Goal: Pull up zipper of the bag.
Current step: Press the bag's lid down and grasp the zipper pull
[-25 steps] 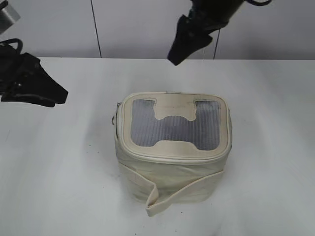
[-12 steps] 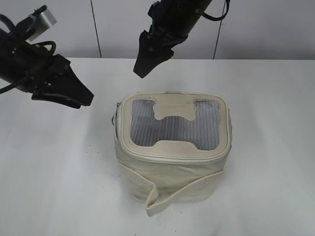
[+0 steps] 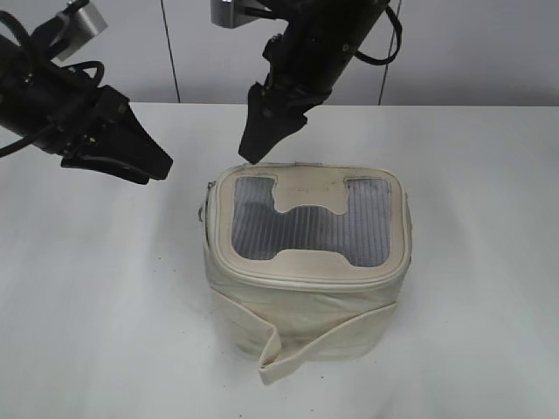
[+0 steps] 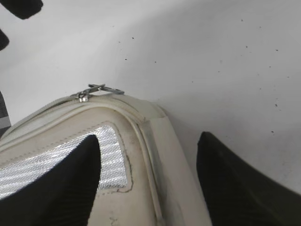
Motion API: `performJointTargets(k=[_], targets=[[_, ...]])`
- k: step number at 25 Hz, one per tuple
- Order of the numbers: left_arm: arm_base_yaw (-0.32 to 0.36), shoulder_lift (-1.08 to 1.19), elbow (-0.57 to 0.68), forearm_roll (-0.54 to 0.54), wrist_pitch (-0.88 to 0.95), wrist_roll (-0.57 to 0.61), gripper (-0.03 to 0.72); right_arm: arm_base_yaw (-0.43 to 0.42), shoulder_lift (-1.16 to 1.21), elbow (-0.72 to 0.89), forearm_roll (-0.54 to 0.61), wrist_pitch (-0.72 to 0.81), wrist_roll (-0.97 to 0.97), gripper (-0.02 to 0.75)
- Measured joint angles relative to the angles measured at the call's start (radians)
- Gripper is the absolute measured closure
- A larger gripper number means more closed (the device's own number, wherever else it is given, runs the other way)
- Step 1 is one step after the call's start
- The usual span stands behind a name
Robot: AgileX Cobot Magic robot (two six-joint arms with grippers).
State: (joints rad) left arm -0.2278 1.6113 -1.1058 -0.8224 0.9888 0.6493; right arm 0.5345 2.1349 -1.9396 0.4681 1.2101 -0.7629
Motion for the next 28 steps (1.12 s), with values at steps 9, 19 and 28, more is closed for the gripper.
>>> performJointTargets(k=[9, 19, 28], targets=[[-0.001, 0.0, 0.0, 0.001, -0.001, 0.0, 0.397, 0.0, 0.074, 0.0, 0.014, 0.0, -0.02, 0.237], [-0.001, 0.0, -0.001, 0.001, 0.003, 0.0, 0.397, -0.001, 0.108, -0.001, 0.037, 0.018, -0.02, 0.471], [-0.003, 0.0, -0.003, 0.078, -0.011, 0.028, 0.351, 0.0, 0.099, 0.001, 0.052, 0.021, 0.028, 0.673]])
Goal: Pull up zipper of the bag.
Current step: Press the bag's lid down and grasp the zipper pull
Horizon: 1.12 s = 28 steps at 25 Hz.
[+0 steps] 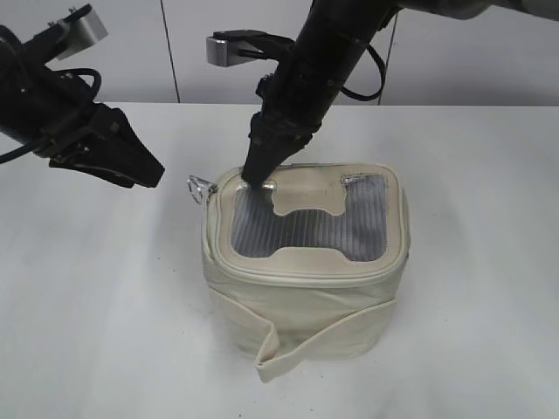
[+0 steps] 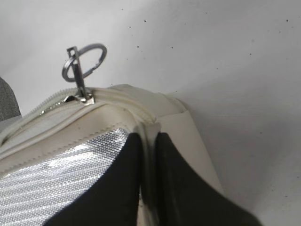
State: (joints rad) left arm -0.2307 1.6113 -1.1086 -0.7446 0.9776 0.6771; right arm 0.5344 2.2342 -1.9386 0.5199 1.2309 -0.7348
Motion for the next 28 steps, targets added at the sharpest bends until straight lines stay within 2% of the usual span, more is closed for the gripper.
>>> performJointTargets(k=[4, 7, 10, 14, 28], targets=[[-0.001, 0.0, 0.0, 0.002, -0.035, 0.034, 0.267, 0.0, -0.012, 0.006, -0.014, 0.0, 0.011, 0.673], [-0.022, 0.0, 0.0, -0.001, -0.045, 0.081, 0.241, 0.0, -0.012, 0.006, -0.014, 0.0, 0.021, 0.676], [-0.065, 0.0, 0.0, 0.024, -0.067, 0.149, 0.235, 0.002, -0.012, 0.006, -0.016, 0.0, 0.026, 0.676], [-0.096, 0.0, 0.0, 0.075, -0.083, 0.181, 0.233, 0.002, -0.012, 0.006, -0.016, 0.0, 0.029, 0.677], [-0.115, 0.112, -0.004, 0.005, -0.117, 0.161, 0.233, 0.002, -0.013, 0.006, -0.017, 0.0, 0.032, 0.677]])
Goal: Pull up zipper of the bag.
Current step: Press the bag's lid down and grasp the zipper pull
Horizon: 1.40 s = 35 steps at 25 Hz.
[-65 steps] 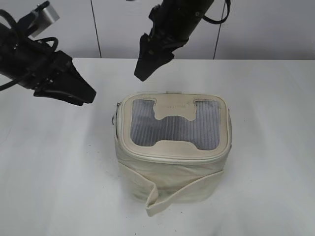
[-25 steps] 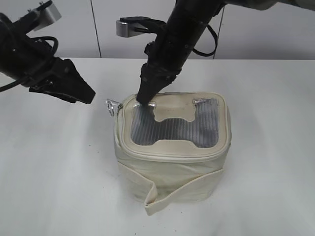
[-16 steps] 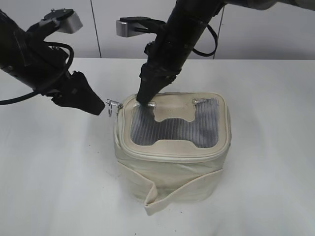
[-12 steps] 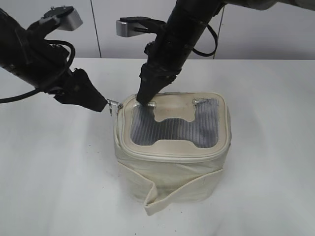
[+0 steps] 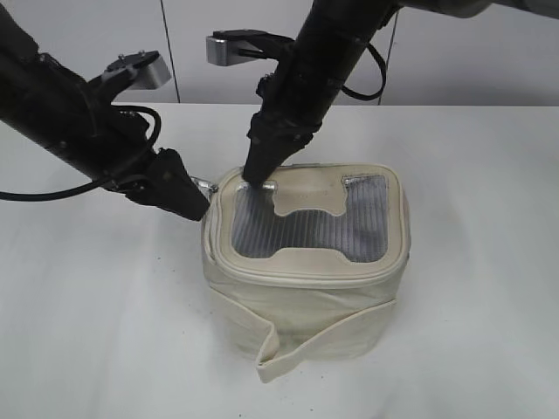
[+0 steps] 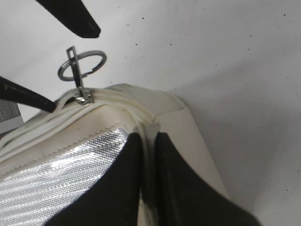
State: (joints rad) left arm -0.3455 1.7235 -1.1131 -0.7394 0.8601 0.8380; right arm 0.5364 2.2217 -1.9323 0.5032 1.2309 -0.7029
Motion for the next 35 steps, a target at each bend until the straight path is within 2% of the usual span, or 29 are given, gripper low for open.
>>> performJointTargets(k=[5, 9, 18, 35], targets=[[0.0, 0.021, 0.0, -0.042, -0.039, -0.002, 0.251, 0.0, 0.0, 0.0, -0.001, 0.0, 0.001, 0.677], [-0.008, 0.026, 0.0, -0.052, -0.07, -0.002, 0.33, 0.0, 0.0, 0.0, -0.003, 0.0, 0.002, 0.678], [-0.018, 0.026, 0.0, -0.038, -0.093, -0.002, 0.662, 0.0, 0.0, 0.0, -0.005, -0.004, 0.007, 0.678], [-0.018, 0.026, -0.01, 0.058, 0.003, -0.002, 0.678, 0.0, -0.001, 0.0, -0.004, -0.003, 0.024, 0.678]])
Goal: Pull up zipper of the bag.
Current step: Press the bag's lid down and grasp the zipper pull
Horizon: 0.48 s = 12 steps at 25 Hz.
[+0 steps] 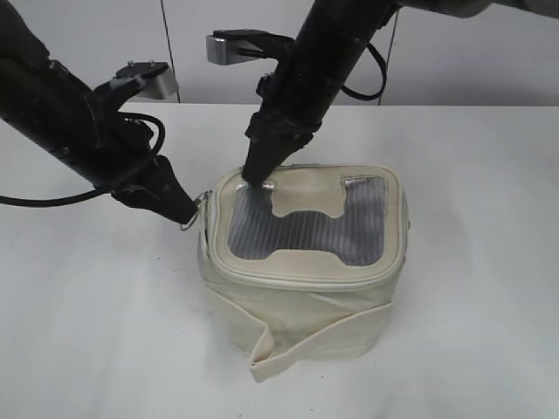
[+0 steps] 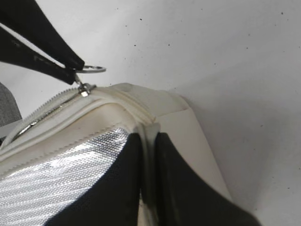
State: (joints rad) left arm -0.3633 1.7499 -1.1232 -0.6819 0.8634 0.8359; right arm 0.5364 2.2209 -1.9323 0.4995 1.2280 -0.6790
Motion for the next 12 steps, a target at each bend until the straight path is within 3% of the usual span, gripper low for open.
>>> performJointTargets(k=[12], targets=[[0.004, -0.002, -0.009, 0.01, 0.129, -0.011, 0.681, 0.005, -0.001, 0.001, -0.009, 0.003, 0.048, 0.681]])
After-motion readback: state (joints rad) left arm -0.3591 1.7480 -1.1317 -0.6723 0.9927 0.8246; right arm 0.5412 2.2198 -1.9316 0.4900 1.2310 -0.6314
